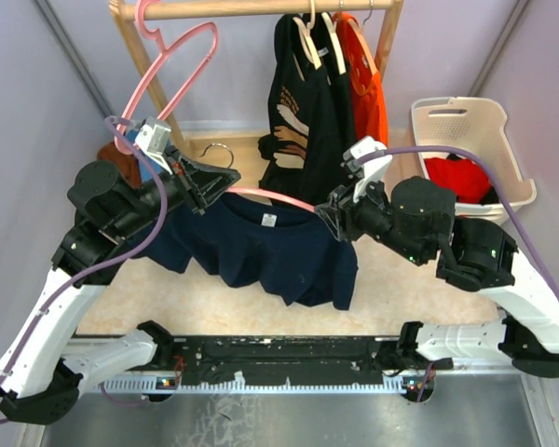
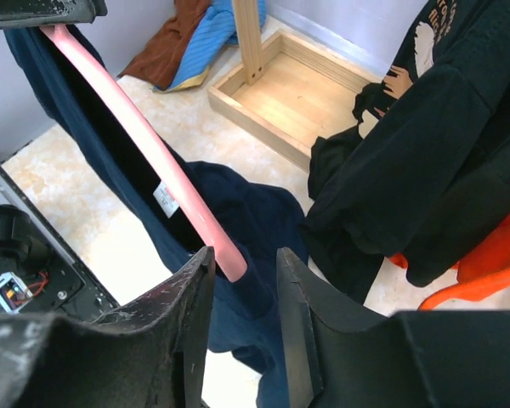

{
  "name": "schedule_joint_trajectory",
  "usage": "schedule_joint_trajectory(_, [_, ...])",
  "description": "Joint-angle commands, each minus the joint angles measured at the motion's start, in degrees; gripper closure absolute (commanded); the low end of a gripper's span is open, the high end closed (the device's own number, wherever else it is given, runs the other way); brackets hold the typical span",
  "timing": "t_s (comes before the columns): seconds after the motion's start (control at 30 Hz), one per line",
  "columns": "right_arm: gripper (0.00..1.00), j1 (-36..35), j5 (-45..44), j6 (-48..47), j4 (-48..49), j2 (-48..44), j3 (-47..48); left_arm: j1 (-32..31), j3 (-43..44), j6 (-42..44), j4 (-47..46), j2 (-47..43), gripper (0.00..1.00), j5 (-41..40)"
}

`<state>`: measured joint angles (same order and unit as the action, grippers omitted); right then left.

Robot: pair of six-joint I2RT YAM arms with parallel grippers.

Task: Place the t-shirt on the hanger

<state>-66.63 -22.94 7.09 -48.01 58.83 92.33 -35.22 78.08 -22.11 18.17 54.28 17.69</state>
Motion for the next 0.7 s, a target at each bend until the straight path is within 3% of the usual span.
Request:
schedule_joint_trajectory(0.0, [0.66,-0.2,-1.9,1.4,2.4,-2.0,1.6,-0.2,0.6,-0.2,-3.7,-1.2,1.00,1.2])
schedule_joint_trajectory(0.43, [0.71,-0.3,0.0,4.2,-1.9,-2.8,-1.5,-0.2,0.9,-0.1,-3.3,-1.4,1.00,1.0])
schedule_joint_trajectory(0.67, [0.80,-0.2,-0.3,4.3,-2.4,-2.6,-1.9,-0.2,1.1,-0.1,-3.2,-1.3,1.00,1.0])
